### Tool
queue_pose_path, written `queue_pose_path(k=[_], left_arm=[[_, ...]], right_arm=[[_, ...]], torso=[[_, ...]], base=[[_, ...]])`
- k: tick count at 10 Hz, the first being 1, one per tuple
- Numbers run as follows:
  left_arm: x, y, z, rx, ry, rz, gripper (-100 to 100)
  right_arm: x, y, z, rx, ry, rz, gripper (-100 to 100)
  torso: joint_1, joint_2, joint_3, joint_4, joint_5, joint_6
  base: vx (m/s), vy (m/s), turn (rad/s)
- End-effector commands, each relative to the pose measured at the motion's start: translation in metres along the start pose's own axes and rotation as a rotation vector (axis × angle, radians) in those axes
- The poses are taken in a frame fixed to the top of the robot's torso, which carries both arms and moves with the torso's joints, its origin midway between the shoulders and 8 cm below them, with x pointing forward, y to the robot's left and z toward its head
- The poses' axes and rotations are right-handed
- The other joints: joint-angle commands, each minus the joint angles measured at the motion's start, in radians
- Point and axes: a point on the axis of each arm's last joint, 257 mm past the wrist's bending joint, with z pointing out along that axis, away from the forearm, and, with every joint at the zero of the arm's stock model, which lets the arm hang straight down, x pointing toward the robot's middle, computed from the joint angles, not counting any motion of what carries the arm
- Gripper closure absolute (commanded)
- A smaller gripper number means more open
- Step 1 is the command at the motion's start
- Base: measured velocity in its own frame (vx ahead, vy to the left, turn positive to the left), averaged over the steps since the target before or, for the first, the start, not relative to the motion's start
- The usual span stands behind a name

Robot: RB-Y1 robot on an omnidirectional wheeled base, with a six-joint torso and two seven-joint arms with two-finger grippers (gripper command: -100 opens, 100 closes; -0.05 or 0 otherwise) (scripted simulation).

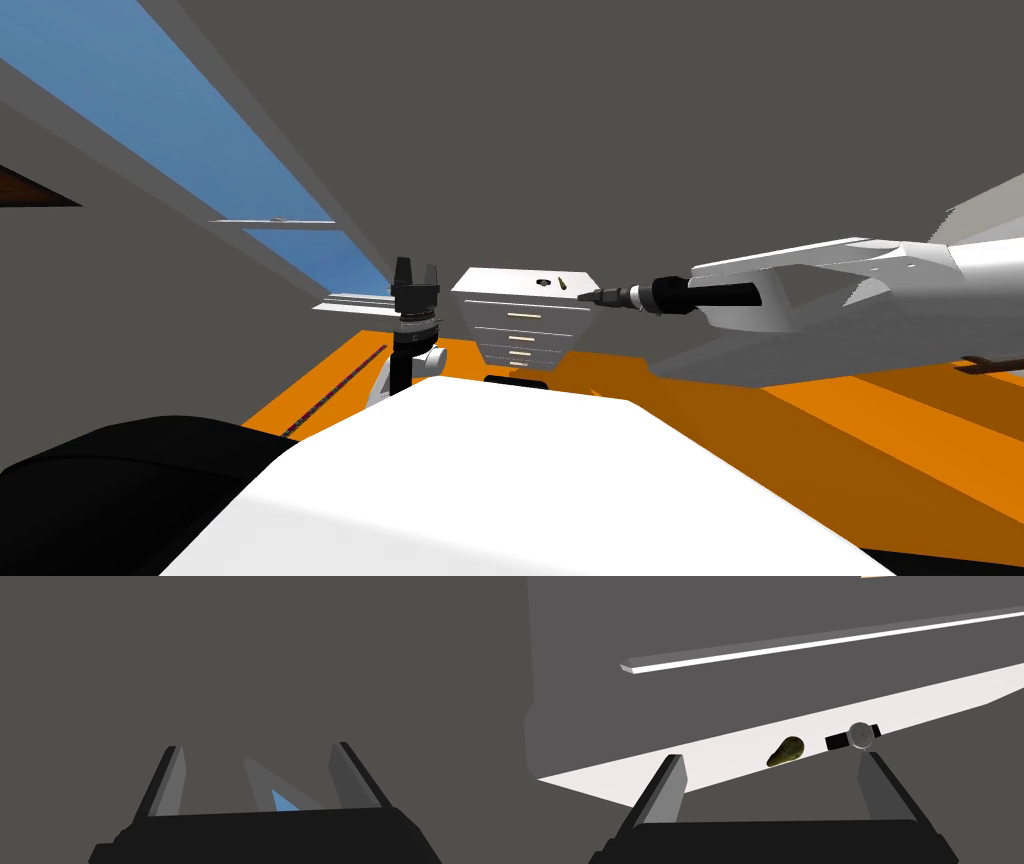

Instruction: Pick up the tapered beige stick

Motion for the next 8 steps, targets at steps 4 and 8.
queue_pose_path(k=[4, 8], left_arm=[[0.000, 0.000, 0.000, 0.000, 0.000, 0.000, 0], [0.000, 0.000, 0.000, 0.000, 0.000, 0.000, 0]], right_arm=[[-0.003, -0.010, 0.003, 0.088, 0.041, -0.032, -100], [-0.008, -0.023, 0.005, 0.184, 0.068, -0.041, -100]], torso=[[-0.001, 0.001, 0.001, 0.000, 0.000, 0.000], [-0.001, 0.000, 0.000, 0.000, 0.000, 0.000]], base=[[0.030, 0.045, 0.014], [0.045, 0.052, 0.021]])
